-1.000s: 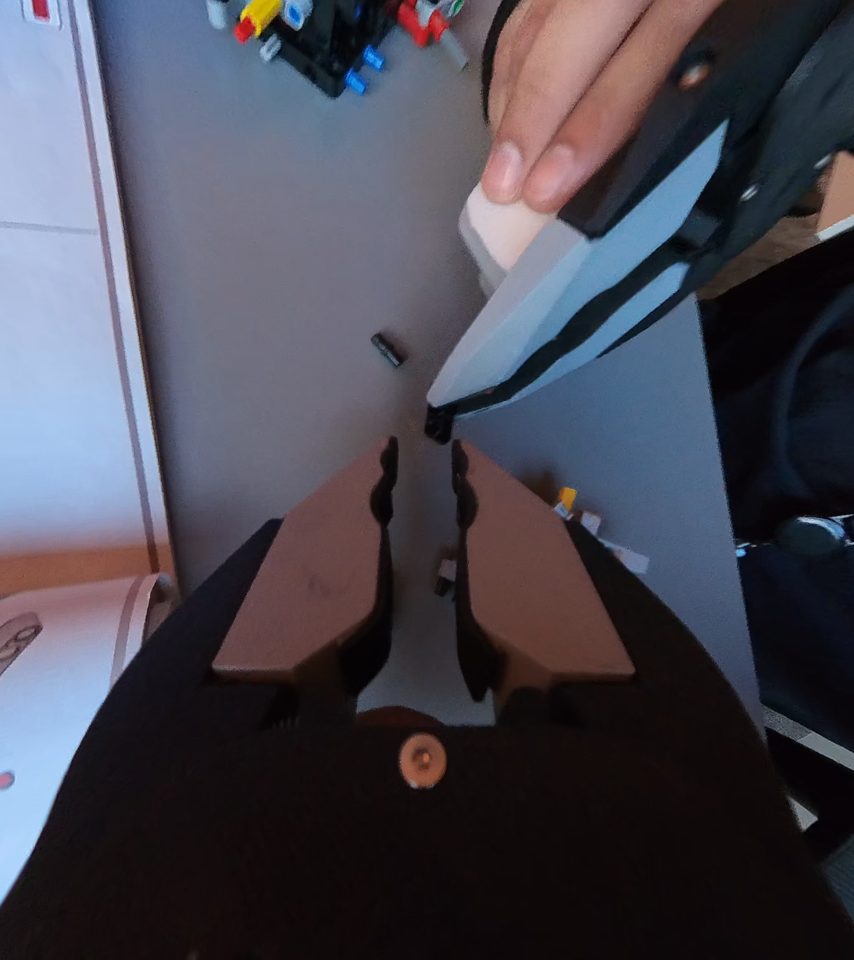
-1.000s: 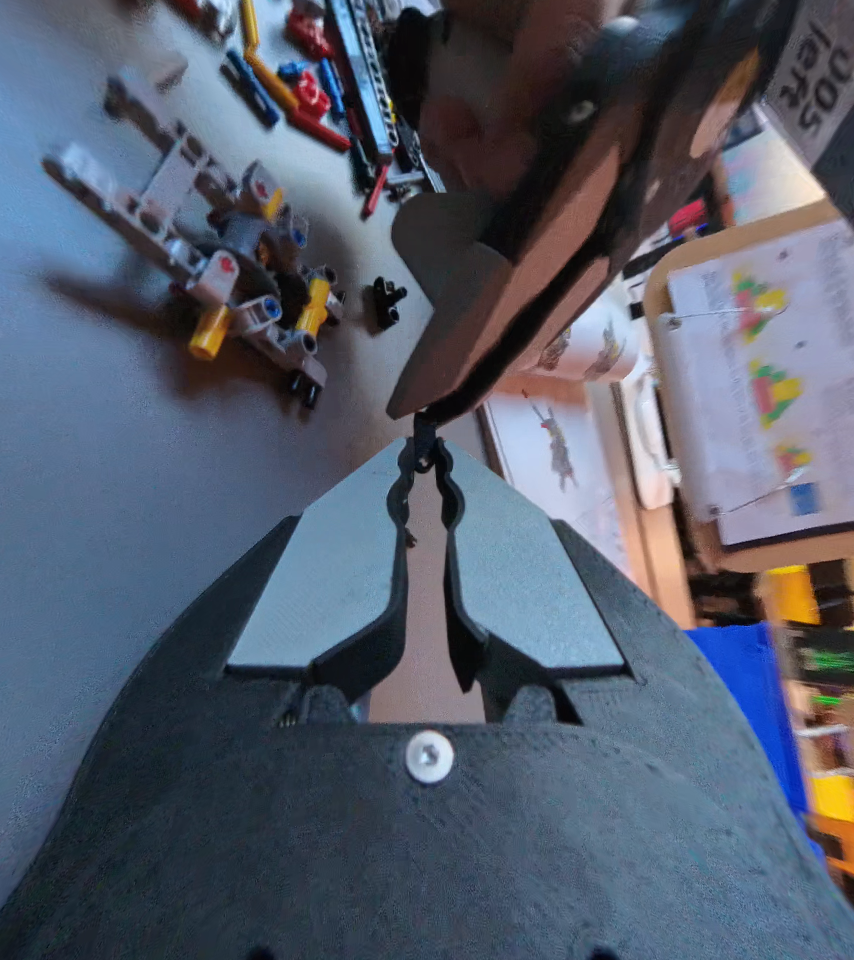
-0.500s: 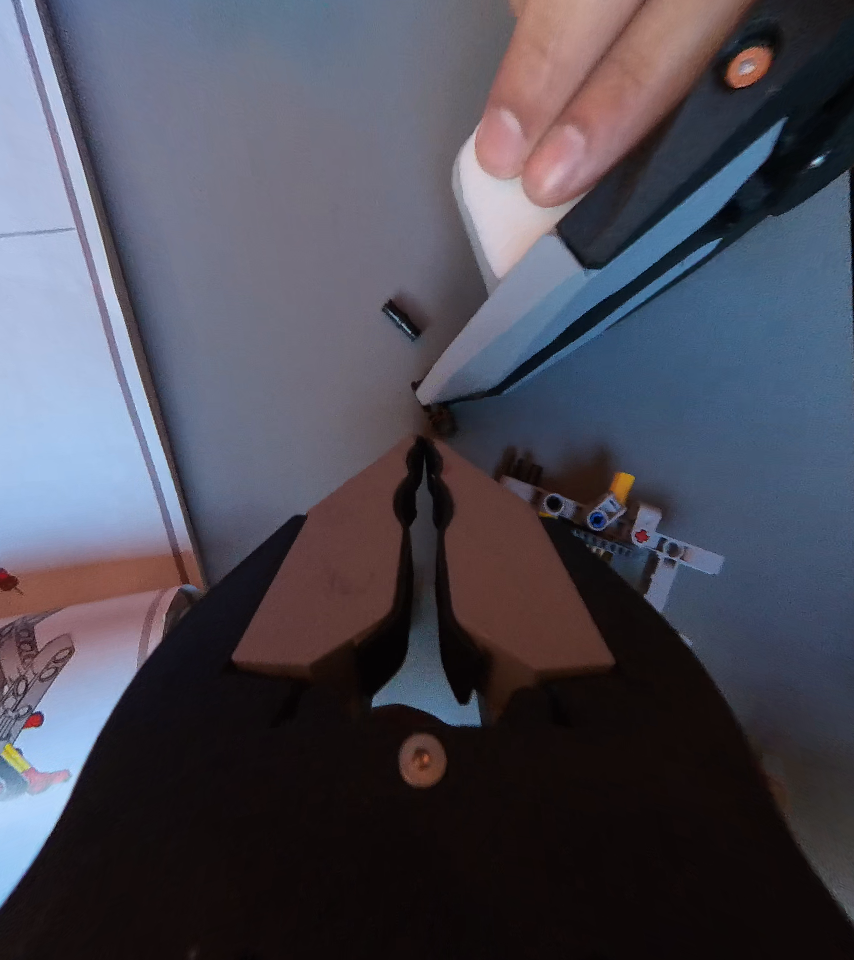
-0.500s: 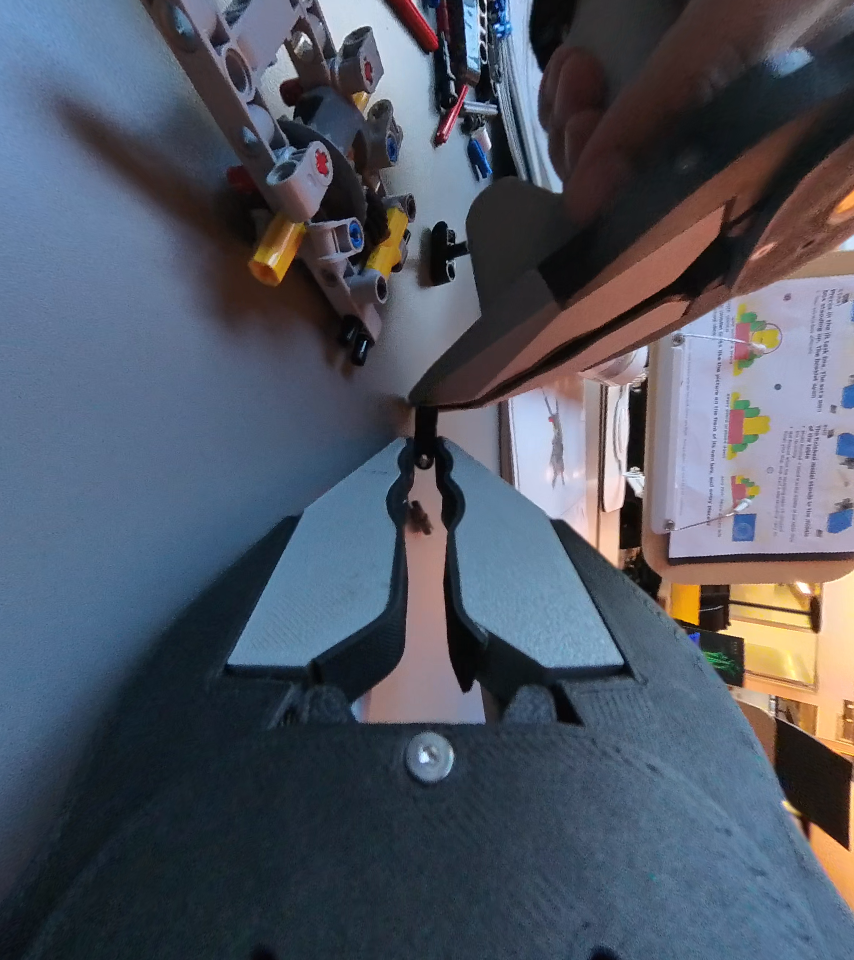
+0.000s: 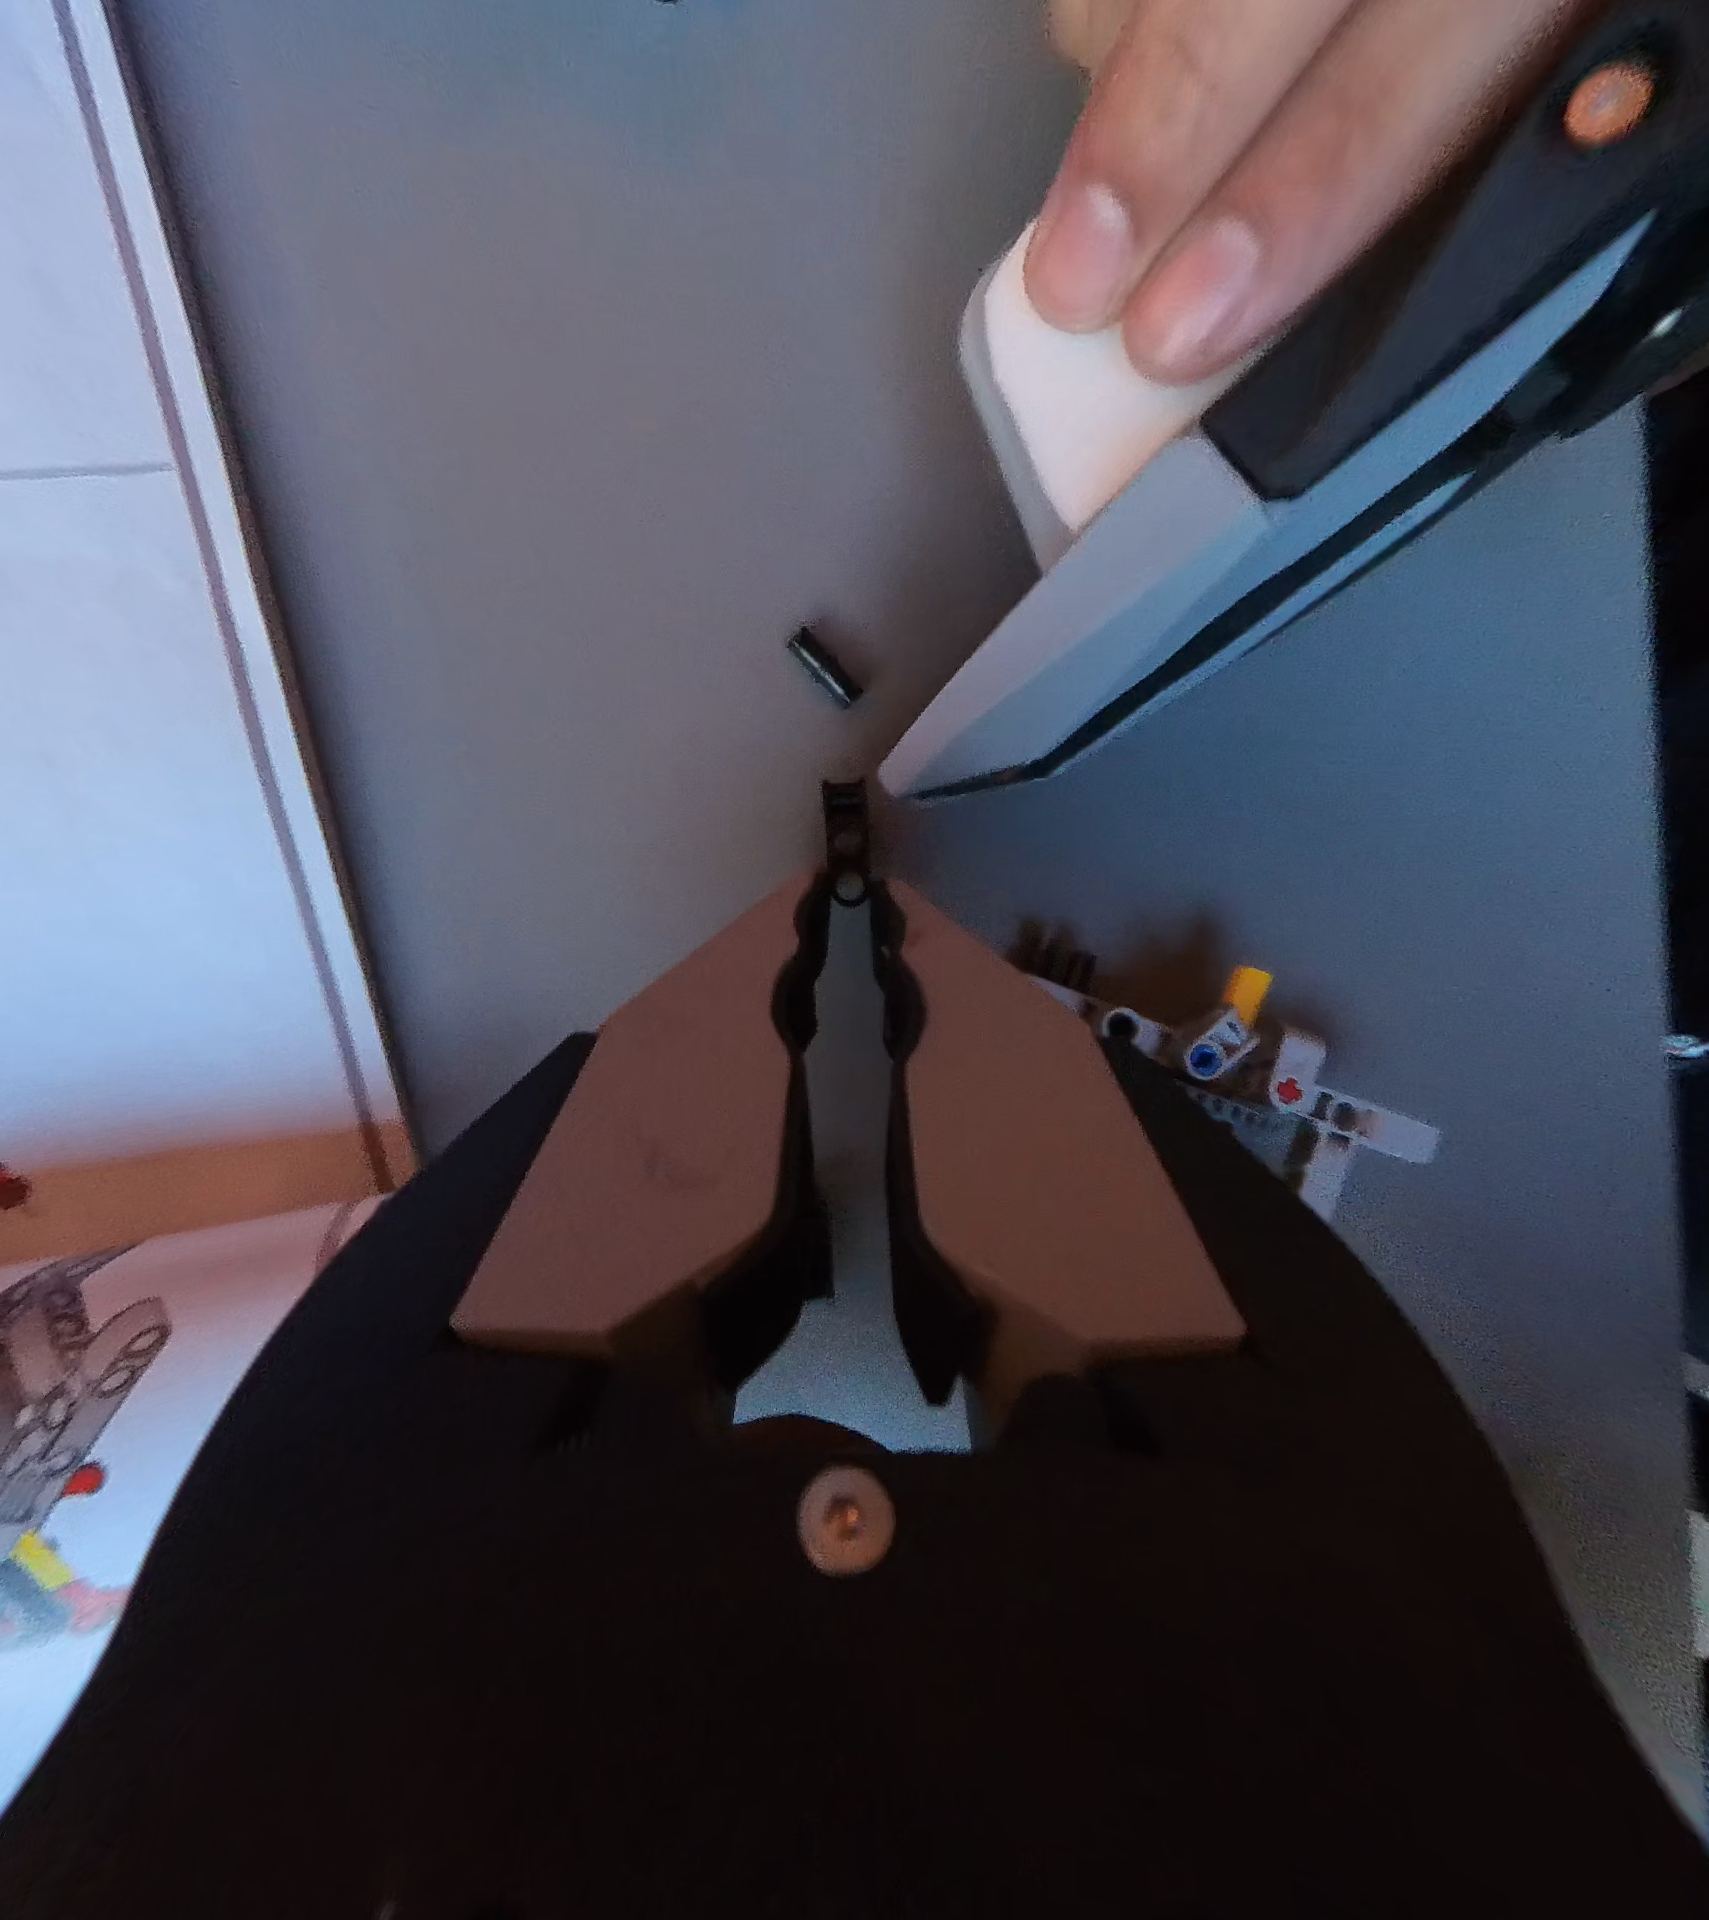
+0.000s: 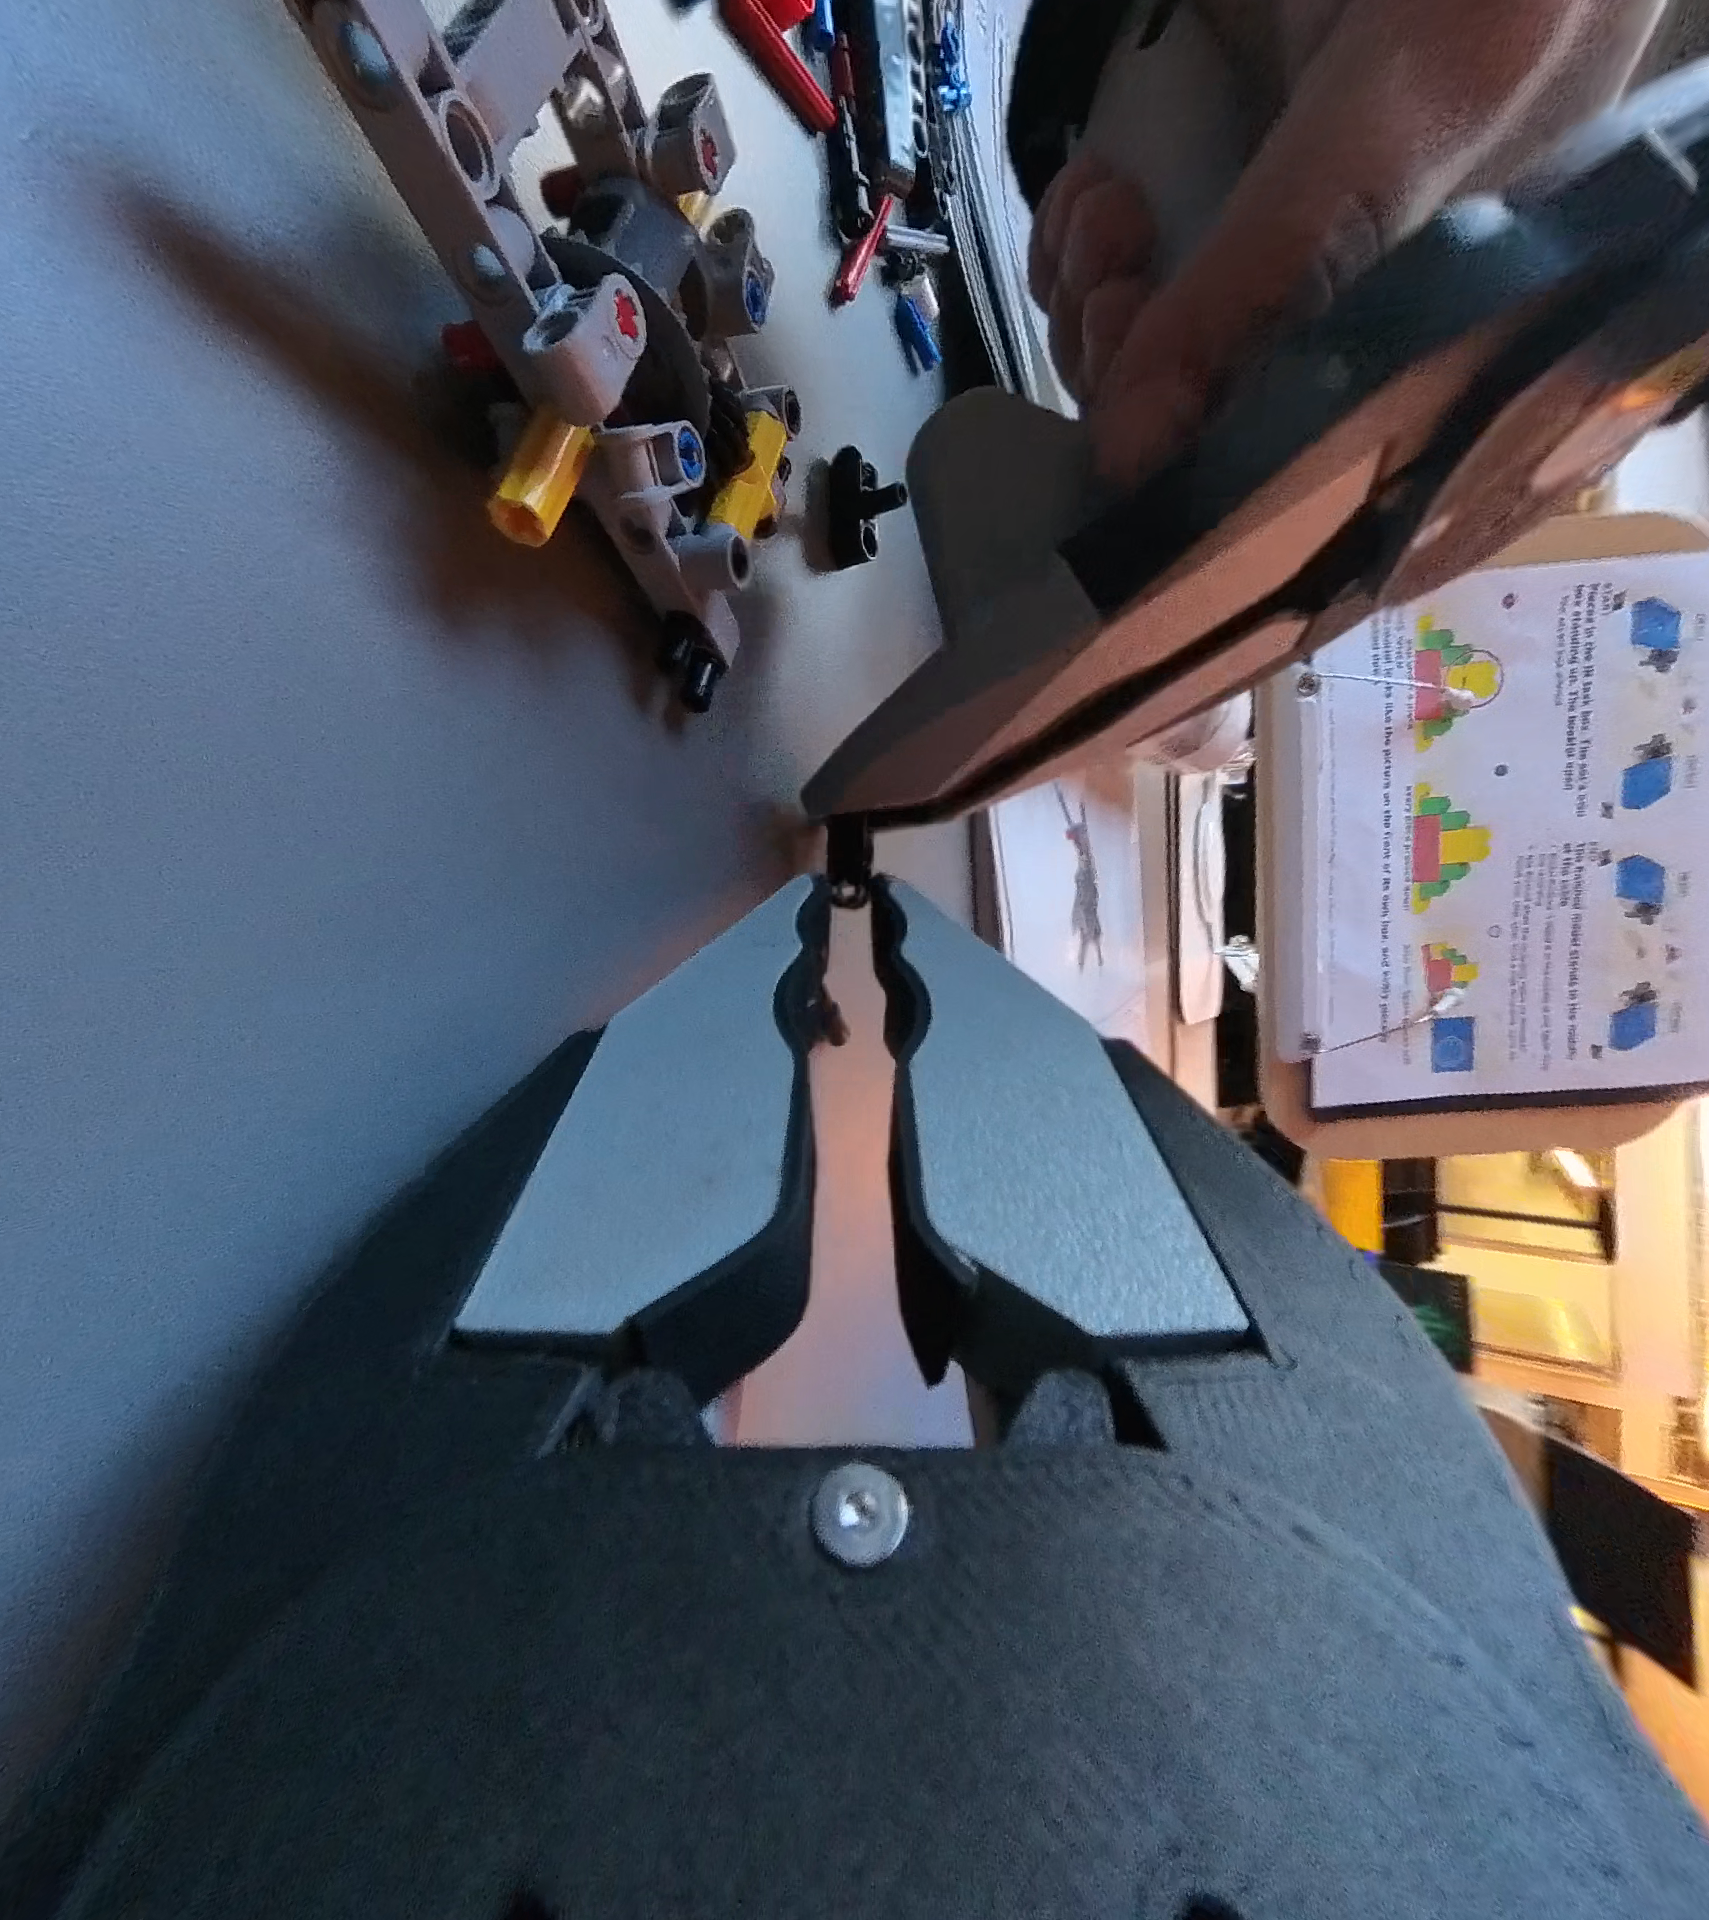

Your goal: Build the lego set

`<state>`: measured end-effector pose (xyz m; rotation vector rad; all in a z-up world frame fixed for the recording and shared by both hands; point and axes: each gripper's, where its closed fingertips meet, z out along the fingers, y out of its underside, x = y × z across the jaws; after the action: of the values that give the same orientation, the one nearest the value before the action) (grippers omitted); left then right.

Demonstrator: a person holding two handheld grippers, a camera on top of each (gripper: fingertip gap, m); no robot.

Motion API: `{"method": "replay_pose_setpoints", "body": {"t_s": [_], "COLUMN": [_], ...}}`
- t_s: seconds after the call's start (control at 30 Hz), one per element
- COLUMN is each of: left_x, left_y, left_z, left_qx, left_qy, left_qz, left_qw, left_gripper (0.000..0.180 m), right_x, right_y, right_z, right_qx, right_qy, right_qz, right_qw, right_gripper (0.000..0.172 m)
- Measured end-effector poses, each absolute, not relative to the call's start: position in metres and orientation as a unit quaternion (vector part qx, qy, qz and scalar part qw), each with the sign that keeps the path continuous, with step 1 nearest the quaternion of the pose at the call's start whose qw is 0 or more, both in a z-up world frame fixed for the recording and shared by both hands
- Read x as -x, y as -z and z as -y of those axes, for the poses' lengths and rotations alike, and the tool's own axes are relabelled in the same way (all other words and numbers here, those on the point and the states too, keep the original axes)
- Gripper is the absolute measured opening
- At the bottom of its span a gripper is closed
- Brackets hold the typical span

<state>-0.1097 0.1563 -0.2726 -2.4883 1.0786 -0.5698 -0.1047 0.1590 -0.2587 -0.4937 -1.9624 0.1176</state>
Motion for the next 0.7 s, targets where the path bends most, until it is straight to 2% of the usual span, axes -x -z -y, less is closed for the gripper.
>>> {"method": "replay_pose_setpoints", "body": {"t_s": [0.17, 0.23, 0.4, 0.63, 0.7], "left_x": [0.112, 0.107, 0.106, 0.106, 0.104], "left_y": [0.275, 0.274, 0.274, 0.273, 0.273], "left_z": [-0.157, -0.155, -0.156, -0.153, -0.155], "left_qx": [0.865, 0.86, 0.864, 0.88, 0.891], "left_qy": [0.112, 0.121, 0.123, 0.135, 0.147], "left_qz": [-0.46, -0.47, -0.469, -0.433, -0.405], "left_qw": [0.168, 0.156, 0.14, 0.142, 0.144], "left_gripper": [0.006, 0.017, 0.017, 0.029, 0.024], "right_x": [0.086, 0.078, 0.066, 0.072, 0.074], "right_y": [0.252, 0.247, 0.244, 0.261, 0.262], "right_z": [-0.168, -0.174, -0.18, -0.182, -0.182], "right_qx": [0.308, 0.344, 0.397, 0.44, 0.452], "right_qy": [-0.15, -0.177, -0.214, -0.217, -0.225], "right_qz": [0.807, 0.795, 0.777, 0.792, 0.788], "right_qw": [0.48, 0.466, 0.438, 0.363, 0.352], "right_gripper": [0.01, 0.01, 0.006, 0.012, 0.012]}}
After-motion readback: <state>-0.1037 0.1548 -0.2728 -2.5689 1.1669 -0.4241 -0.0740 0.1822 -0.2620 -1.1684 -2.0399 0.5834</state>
